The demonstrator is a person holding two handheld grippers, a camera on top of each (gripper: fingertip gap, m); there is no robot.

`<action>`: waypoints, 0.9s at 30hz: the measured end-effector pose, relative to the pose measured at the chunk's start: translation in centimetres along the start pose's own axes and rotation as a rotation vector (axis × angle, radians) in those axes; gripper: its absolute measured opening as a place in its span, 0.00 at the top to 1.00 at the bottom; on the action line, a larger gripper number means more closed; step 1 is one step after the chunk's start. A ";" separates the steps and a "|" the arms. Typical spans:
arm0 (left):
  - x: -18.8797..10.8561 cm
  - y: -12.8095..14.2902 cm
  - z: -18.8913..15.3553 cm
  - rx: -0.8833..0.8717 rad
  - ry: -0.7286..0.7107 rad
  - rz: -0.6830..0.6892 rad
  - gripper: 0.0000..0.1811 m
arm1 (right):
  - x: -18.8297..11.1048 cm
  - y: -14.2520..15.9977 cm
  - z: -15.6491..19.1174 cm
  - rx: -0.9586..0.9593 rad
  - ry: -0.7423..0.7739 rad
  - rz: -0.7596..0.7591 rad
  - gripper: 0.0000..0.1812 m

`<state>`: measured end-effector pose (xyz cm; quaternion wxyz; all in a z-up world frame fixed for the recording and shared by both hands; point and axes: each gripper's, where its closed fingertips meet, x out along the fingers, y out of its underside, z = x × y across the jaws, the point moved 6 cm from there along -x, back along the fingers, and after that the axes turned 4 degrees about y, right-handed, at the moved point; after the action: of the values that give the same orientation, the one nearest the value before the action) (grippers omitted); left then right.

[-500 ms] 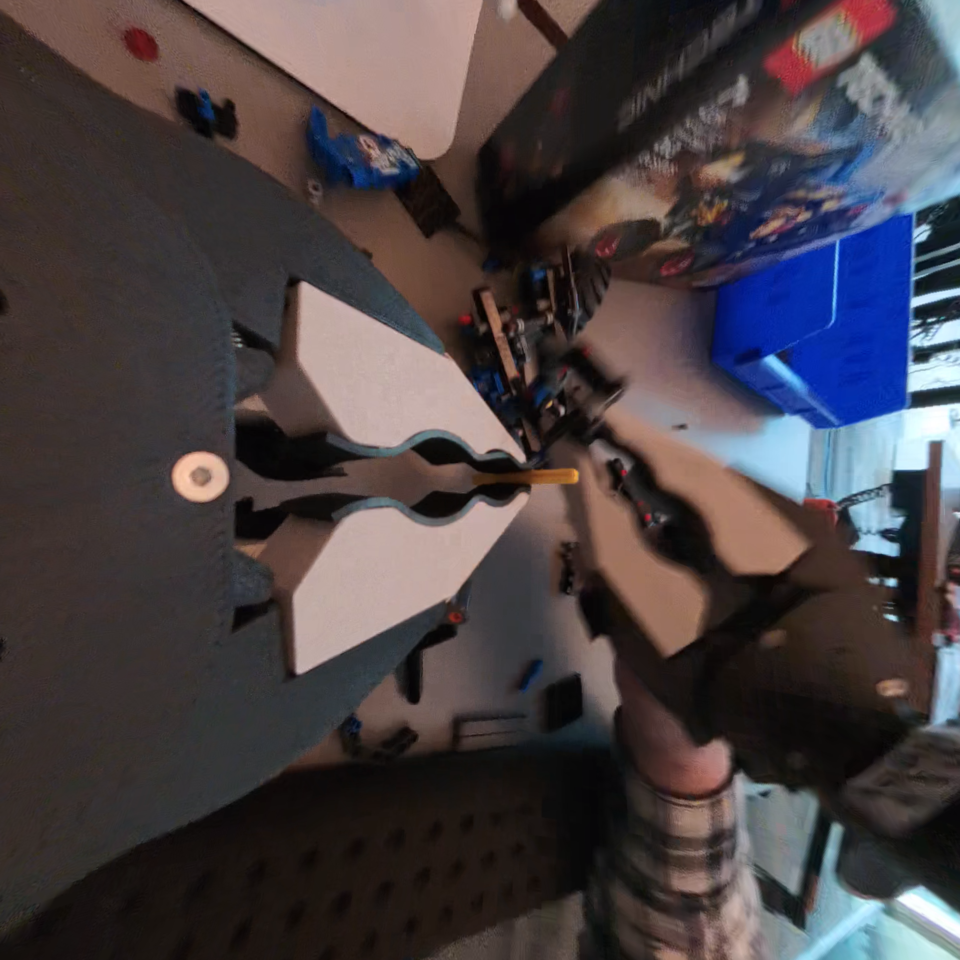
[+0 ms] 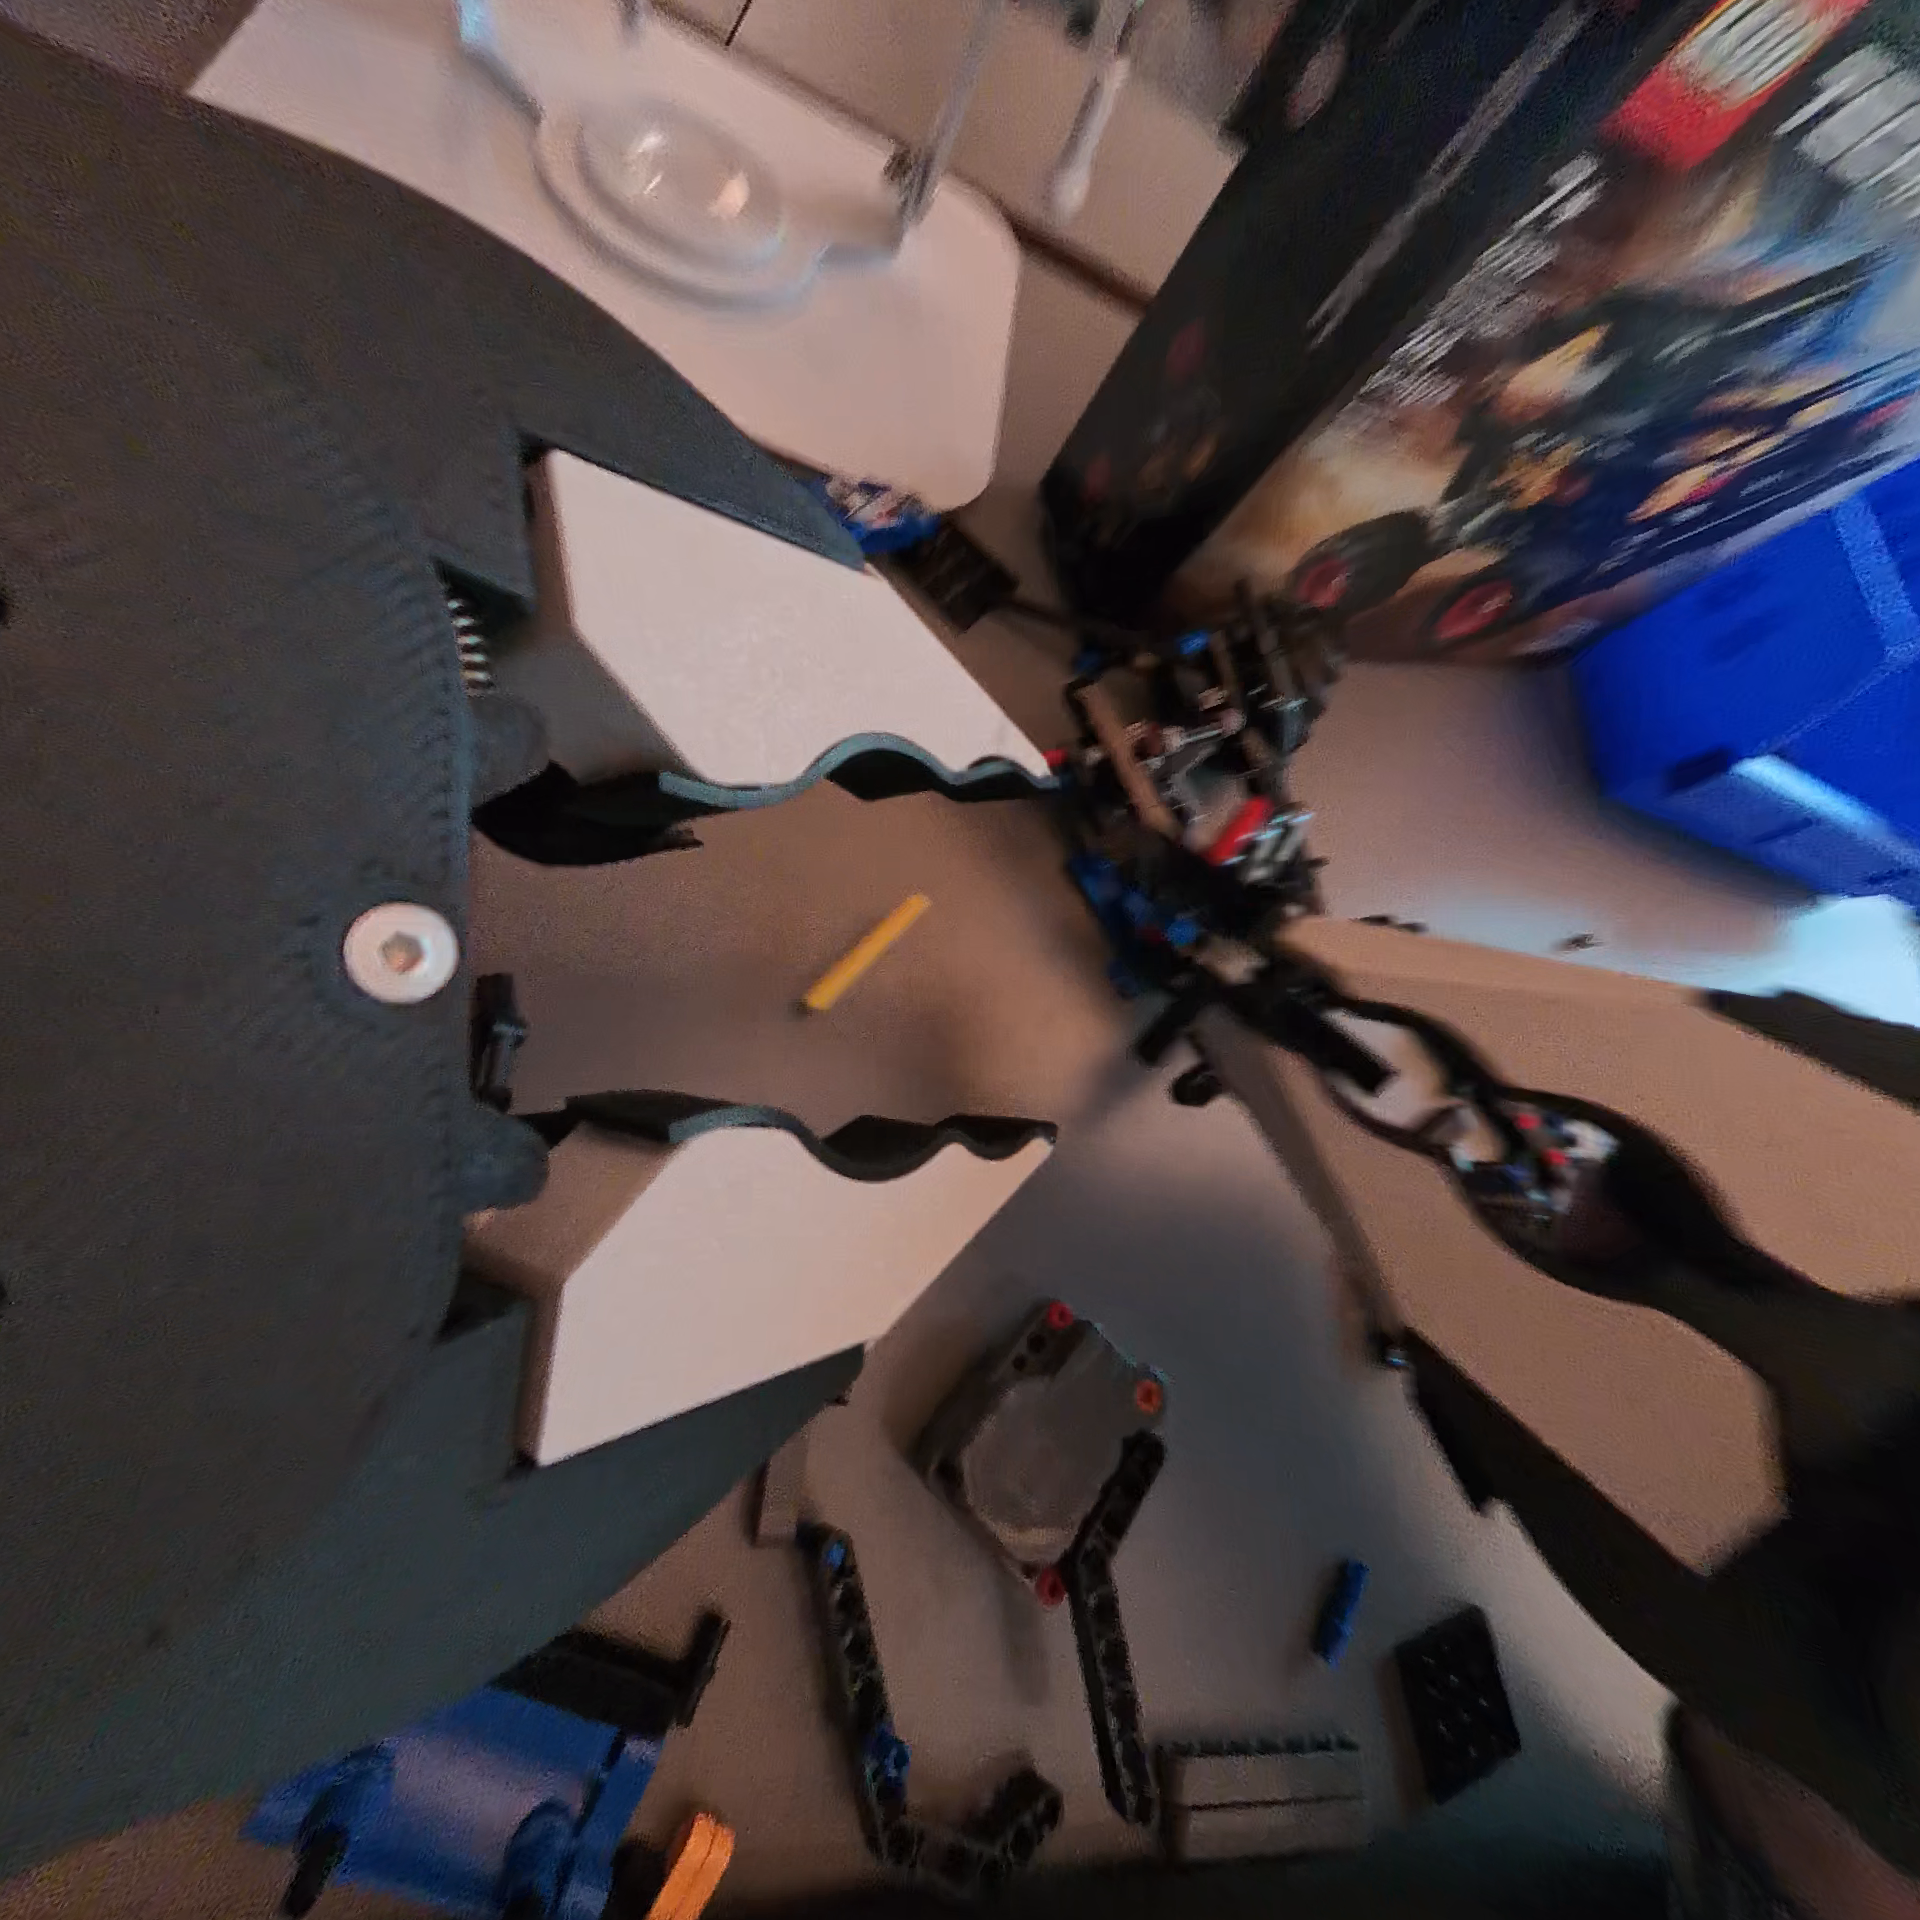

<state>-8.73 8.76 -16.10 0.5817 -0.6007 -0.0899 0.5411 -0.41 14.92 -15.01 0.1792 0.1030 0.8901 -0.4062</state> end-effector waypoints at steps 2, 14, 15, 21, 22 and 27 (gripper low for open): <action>-0.4 -1.1 -0.3 0.072 -0.043 -0.058 0.68 | 0.2 -0.2 0.5 -0.005 -0.030 -0.008 0.97; -0.4 -1.2 -1.2 0.163 -0.017 -0.068 0.81 | 0.3 -0.1 1.8 -0.004 -0.148 -0.001 0.96; -0.2 -0.9 -1.3 0.165 -0.012 -0.053 0.81 | 0.3 0.1 1.9 0.037 -0.186 -0.002 0.95; 0.5 -0.6 -1.5 0.158 0.007 -0.022 0.82 | -0.9 -0.8 0.9 0.145 -0.195 -0.096 0.88; 0.6 -0.5 -1.6 0.160 0.012 -0.011 0.82 | -0.6 -0.7 1.2 0.125 -0.195 -0.076 0.88; 1.0 -0.4 -1.8 0.173 0.017 0.001 0.82 | -0.3 -0.9 1.5 0.124 -0.191 -0.082 0.87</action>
<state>-6.73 8.50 -16.82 0.6318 -0.5529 -0.0375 0.5420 -0.11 13.22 -15.19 0.2397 0.0382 0.8455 -0.4756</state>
